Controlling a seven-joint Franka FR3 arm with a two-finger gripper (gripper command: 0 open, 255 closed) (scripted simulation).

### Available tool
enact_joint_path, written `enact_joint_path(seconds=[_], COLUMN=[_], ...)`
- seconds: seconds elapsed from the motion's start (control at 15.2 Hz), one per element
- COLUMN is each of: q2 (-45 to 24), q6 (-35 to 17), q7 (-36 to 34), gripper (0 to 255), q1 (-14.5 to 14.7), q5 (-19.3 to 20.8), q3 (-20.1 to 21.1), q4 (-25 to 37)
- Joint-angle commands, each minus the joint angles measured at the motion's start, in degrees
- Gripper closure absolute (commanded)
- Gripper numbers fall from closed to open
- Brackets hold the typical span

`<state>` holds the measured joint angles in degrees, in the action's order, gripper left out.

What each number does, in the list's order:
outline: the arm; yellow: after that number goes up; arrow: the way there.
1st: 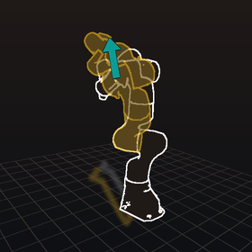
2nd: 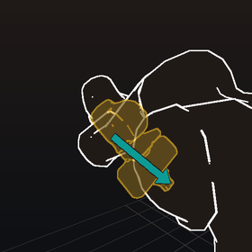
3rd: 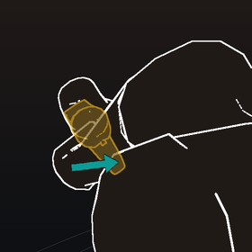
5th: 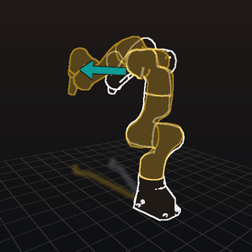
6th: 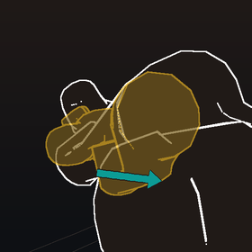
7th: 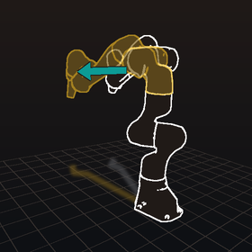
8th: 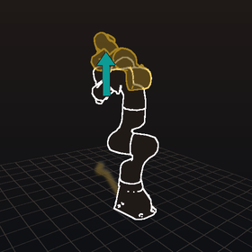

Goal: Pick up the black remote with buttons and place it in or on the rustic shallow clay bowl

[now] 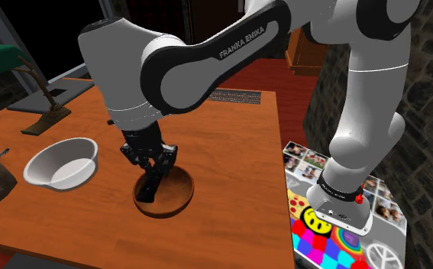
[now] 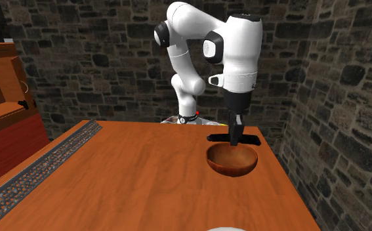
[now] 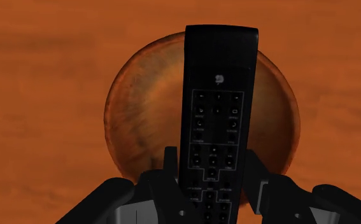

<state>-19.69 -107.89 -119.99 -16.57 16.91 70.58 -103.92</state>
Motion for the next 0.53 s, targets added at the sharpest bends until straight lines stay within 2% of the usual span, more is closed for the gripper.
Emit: enact_joint_path(seconds=[0.0, 0.46], q2=[-0.42, -2.29], q6=[-1.41, -5.14], q7=[-0.34, -1.61], gripper=[255, 255], q1=[0.22, 1.58], q5=[0.53, 2.65], q3=[-0.4, -2.2], q4=[-1.21, -4.0])
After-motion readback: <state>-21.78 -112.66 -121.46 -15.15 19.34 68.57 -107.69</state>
